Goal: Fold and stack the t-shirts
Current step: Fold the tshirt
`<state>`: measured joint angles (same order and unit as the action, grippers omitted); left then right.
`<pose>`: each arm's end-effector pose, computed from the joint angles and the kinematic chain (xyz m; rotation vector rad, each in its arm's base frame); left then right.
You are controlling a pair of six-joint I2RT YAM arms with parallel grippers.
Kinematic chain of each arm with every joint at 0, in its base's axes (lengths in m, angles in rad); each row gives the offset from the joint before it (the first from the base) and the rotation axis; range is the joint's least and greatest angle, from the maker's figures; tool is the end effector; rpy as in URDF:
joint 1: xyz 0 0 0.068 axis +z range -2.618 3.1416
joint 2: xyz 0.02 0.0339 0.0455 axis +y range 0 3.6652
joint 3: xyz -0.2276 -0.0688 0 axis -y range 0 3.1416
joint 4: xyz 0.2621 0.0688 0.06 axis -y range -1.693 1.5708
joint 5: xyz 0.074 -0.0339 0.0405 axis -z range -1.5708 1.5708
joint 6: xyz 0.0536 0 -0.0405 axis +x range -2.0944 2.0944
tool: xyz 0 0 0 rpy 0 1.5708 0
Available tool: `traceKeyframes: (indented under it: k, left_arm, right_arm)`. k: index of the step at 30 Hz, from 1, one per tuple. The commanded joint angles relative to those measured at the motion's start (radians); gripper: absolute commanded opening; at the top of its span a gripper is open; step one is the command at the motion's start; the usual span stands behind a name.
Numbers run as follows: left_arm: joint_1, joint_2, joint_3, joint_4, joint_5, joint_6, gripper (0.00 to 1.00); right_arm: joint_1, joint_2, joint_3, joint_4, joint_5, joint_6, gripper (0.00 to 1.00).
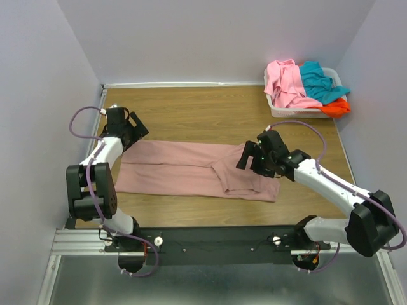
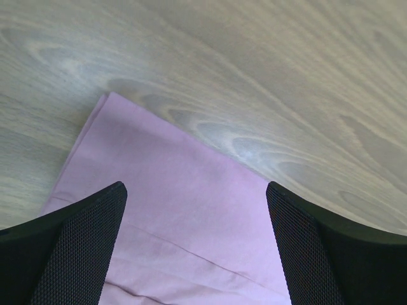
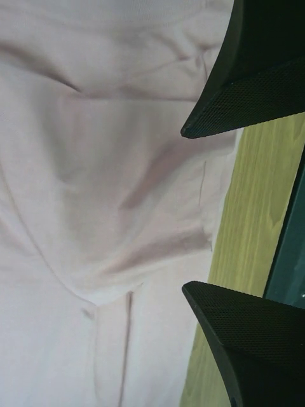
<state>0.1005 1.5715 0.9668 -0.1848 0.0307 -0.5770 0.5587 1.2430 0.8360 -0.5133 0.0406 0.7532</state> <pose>0.3581 0.0345 0.1509 -0.7754 2.2459 -0.2664 0.2457 0.1510 0.1788 0.2660 2.5459 0.4853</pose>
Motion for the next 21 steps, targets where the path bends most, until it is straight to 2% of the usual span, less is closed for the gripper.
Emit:
traceKeyframes:
  k: [1, 6, 10, 12, 16, 20, 21]
  left_arm:
    - [-0.053, -0.059, -0.013, -0.008, -0.008, 0.002, 0.98]
    - [-0.171, -0.025, -0.080, 0.019, -0.023, 0.002, 0.98]
    - [-0.206, 0.031, -0.144, 0.071, 0.092, 0.016, 0.98]
    - [-0.225, 0.035, -0.161, 0.079, 0.087, 0.009, 0.98]
    - [-0.252, 0.013, -0.206, 0.070, 0.058, 0.005, 0.98]
    - [-0.307, -0.028, -0.275, 0.073, 0.051, -0.026, 0.98]
    - [-0.336, -0.036, -0.290, 0.073, 0.054, -0.053, 0.98]
  right_arm:
    - [-0.003, 0.042, -0.101, 0.101, -0.123, 0.046, 1.00]
    - [-0.003, 0.068, -0.209, 0.108, -0.045, 0.100, 1.00]
    - [-0.005, 0.147, -0.184, 0.110, 0.054, 0.075, 1.00]
    - [-0.019, 0.246, -0.158, 0.127, 0.068, 0.045, 1.00]
    - [-0.069, 0.444, -0.025, 0.144, 0.100, -0.032, 1.00]
    - [-0.141, 0.604, 0.188, 0.148, 0.105, -0.116, 1.00]
    - [-0.167, 0.643, 0.286, 0.148, 0.119, -0.147, 1.00]
